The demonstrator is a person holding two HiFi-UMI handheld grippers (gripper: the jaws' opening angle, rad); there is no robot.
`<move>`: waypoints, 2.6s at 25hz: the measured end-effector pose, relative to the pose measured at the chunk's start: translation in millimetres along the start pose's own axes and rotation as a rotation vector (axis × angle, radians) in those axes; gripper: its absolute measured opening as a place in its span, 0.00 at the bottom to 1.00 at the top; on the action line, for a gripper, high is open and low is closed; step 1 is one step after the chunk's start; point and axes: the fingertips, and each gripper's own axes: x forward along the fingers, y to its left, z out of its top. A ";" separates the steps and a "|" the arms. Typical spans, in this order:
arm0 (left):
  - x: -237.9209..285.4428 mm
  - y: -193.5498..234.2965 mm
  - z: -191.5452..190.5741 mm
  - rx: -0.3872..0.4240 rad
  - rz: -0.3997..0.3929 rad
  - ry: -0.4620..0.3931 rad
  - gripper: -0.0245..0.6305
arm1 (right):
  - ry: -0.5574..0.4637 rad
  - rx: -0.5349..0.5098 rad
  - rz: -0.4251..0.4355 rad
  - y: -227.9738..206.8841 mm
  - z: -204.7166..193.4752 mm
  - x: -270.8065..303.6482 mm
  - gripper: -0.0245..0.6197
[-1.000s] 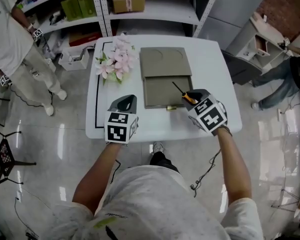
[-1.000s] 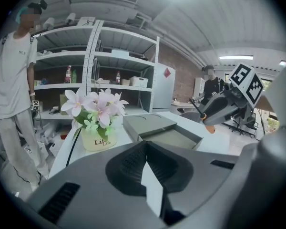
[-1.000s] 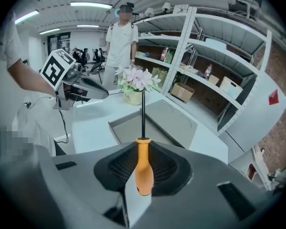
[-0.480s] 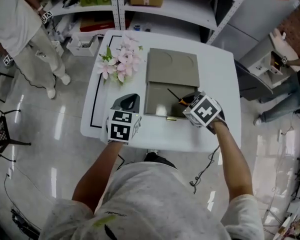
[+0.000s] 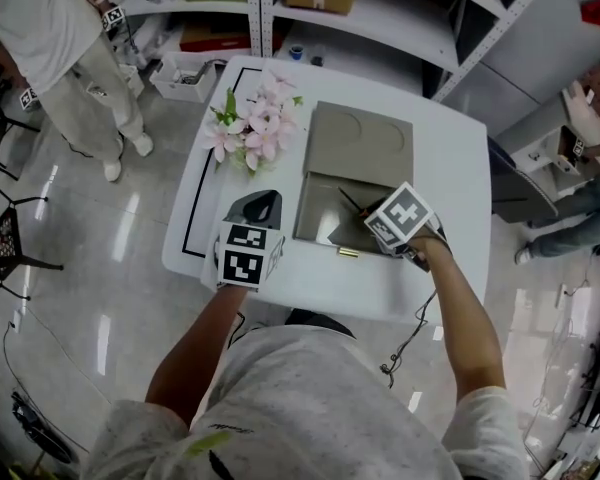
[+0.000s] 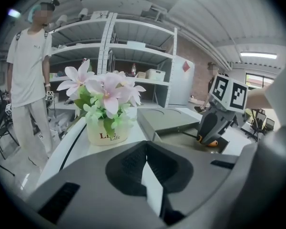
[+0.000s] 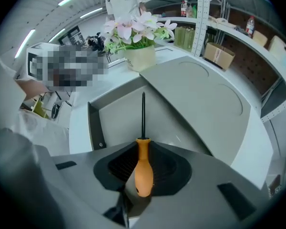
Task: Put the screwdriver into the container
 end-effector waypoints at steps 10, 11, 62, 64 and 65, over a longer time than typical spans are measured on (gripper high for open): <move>1.5 5.7 -0.2 -0.004 0.024 0.012 0.04 | 0.000 0.036 0.069 -1.6 2.3 12.5 0.17; 0.4 7.6 -0.2 -0.006 0.028 0.013 0.04 | -0.007 0.042 0.074 -1.5 2.4 13.5 0.18; -74.0 -57.6 17.4 0.175 -0.242 -0.082 0.04 | -0.835 0.572 -0.553 81.6 -68.8 -161.4 0.04; -74.7 -58.2 17.1 0.177 -0.243 -0.082 0.04 | -0.835 0.568 -0.557 83.2 -69.2 -161.7 0.04; -75.1 -58.2 17.2 0.177 -0.243 -0.082 0.04 | -0.833 0.568 -0.557 83.9 -69.3 -161.4 0.04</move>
